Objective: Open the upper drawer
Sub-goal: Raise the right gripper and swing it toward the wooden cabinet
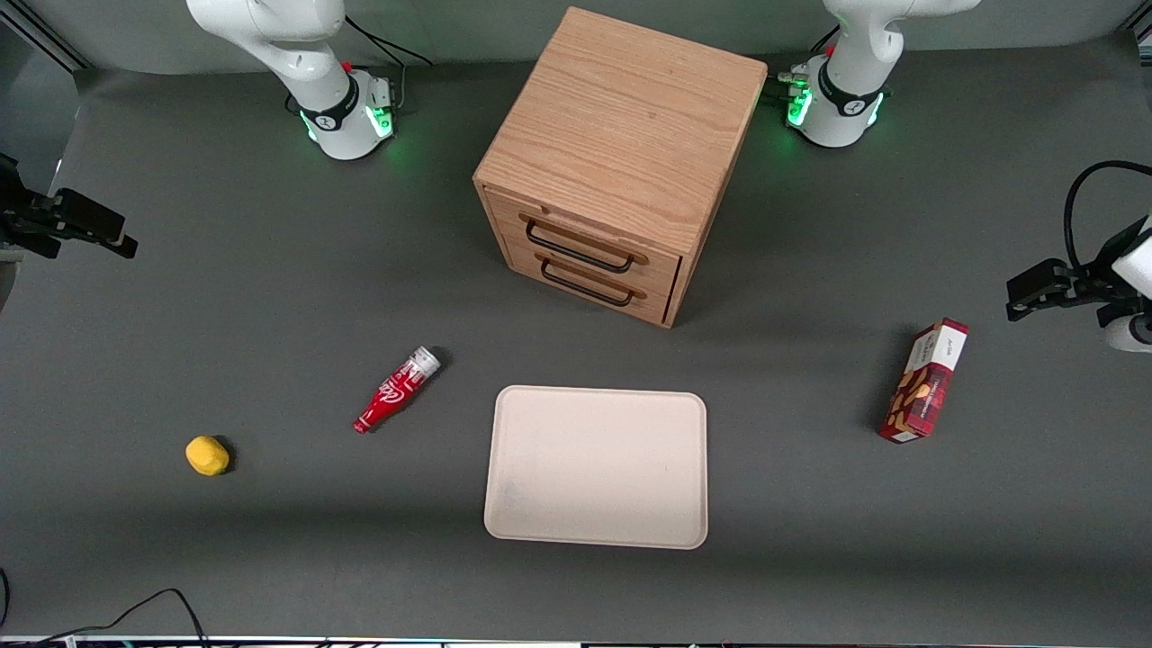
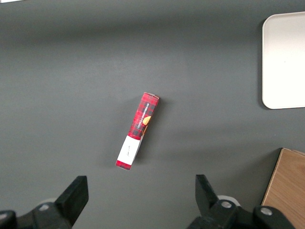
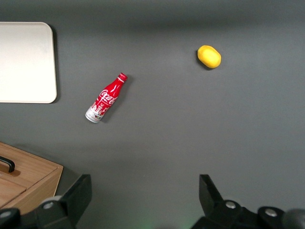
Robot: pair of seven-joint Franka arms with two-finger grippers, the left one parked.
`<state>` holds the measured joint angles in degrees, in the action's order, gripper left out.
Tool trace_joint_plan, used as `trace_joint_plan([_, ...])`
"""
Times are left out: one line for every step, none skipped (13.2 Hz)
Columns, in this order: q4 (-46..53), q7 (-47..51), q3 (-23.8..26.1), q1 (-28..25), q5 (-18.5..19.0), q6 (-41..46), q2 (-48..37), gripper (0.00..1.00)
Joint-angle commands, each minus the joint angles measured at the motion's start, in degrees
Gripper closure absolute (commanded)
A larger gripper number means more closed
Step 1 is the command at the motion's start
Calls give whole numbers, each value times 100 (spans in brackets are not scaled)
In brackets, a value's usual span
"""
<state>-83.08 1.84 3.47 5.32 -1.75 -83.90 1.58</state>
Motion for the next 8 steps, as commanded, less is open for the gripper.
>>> trace_joint_plan([441,159,-31,-75,104,173,281,0])
trace_joint_plan([459,150,-31,-84,139,173,299,0])
trace_joint_plan([468,133,-22,-84,192,173,299,0])
trace_joint_plan([477,98,-5,-101,210,173,273,0])
trace_joint_plan([468,80,109,-214,210,173,220,0])
trace_joint_plan([468,62,258,-233,210,181,185,0])
trace_joint_plan([468,62,468,-233,210,181,185,0])
trace_joint_plan([468,62,705,-233,210,190,185,0])
